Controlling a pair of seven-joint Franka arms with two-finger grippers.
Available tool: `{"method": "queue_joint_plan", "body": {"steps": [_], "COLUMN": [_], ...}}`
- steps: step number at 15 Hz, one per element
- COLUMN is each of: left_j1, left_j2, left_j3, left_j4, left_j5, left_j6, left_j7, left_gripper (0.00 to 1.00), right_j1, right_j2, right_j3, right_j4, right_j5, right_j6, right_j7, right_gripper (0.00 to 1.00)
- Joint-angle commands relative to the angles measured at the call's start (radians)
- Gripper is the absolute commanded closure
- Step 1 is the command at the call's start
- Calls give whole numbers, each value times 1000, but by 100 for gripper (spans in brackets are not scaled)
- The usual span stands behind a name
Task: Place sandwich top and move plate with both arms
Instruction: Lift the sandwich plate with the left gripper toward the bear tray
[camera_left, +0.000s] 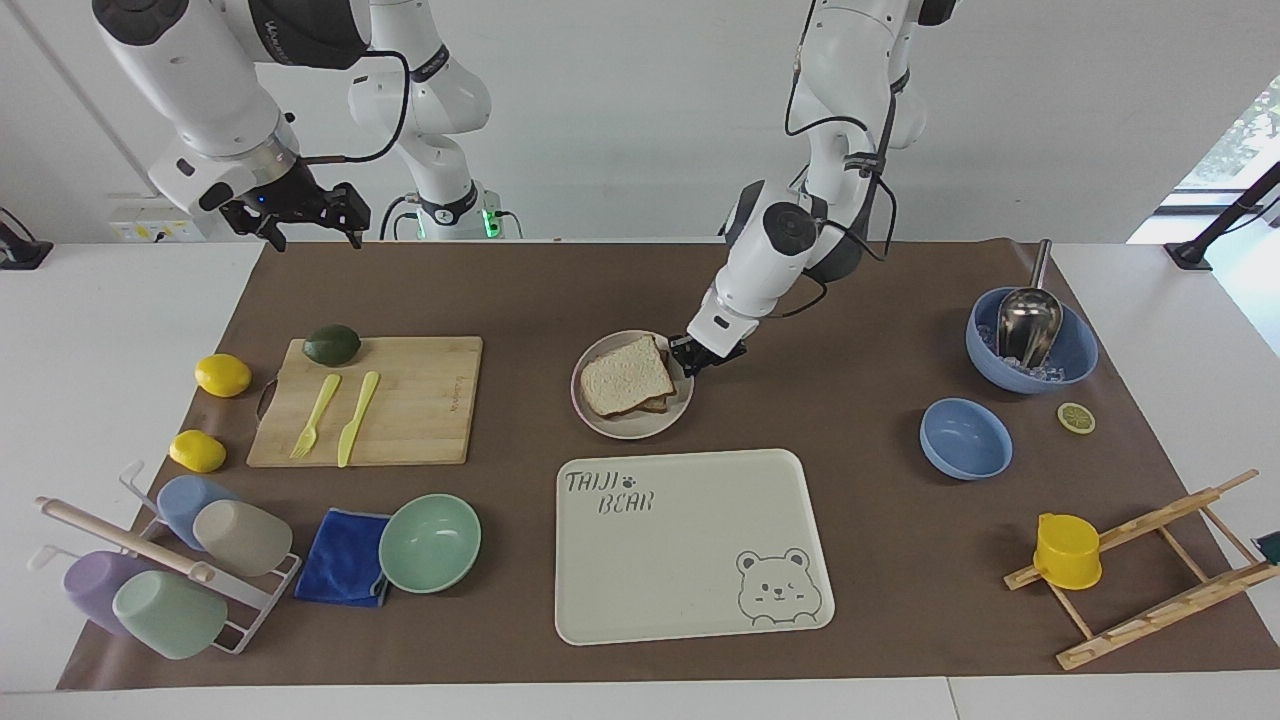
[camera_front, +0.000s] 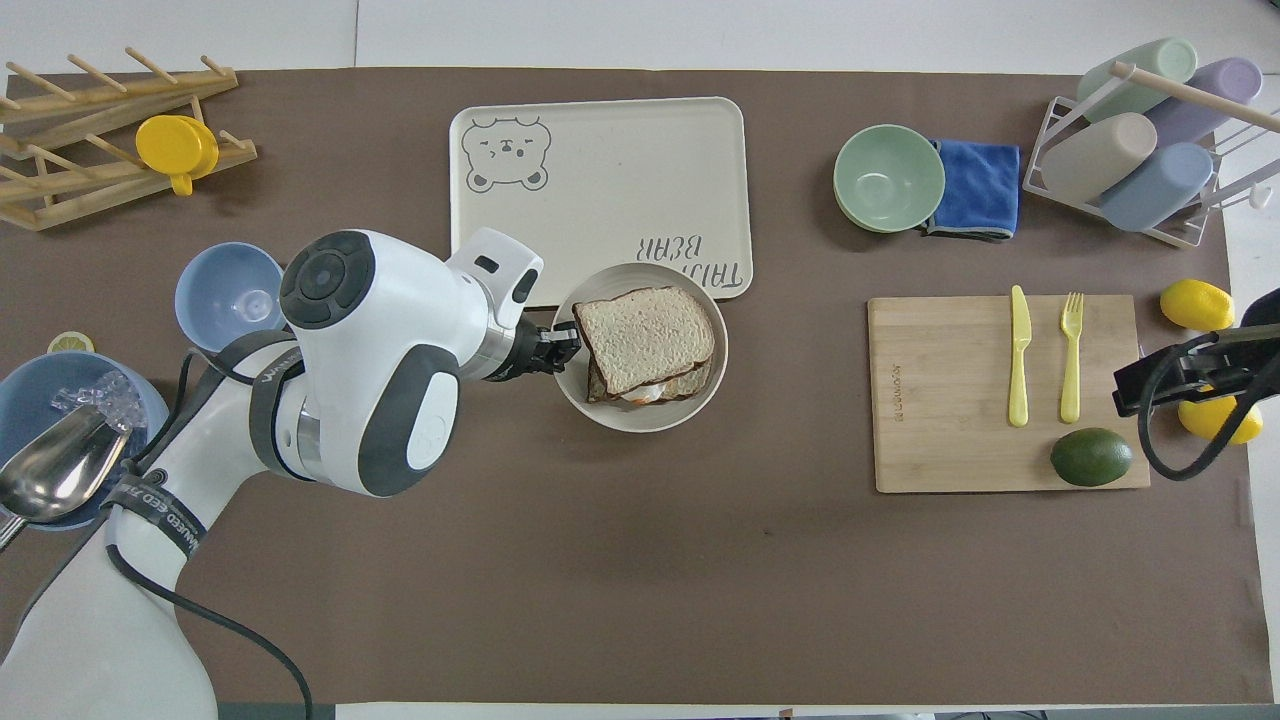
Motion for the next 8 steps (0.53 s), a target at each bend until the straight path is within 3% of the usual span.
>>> {"method": "queue_joint_plan", "body": {"steps": [1,4,8], "left_j1": [45,125,140], "left_j2": [35,113,257], "left_j3": [3,3,4], "left_j4": [93,228,387], "left_j5": [-37,-34,-46], "left_j6": [-33,-59,-73], "left_j7": [-12,-12,-21], "left_gripper": [100,100,100], "right_j1": [-5,-6,-5], "right_j2": [-9,-9,-9], "right_j3": [3,3,3], "right_j4": [-7,-7,-7], "right_j5": [26,26,26], "right_j6": [0,0,0], "right_j7": [6,6,6], "right_gripper": [0,0,0]}}
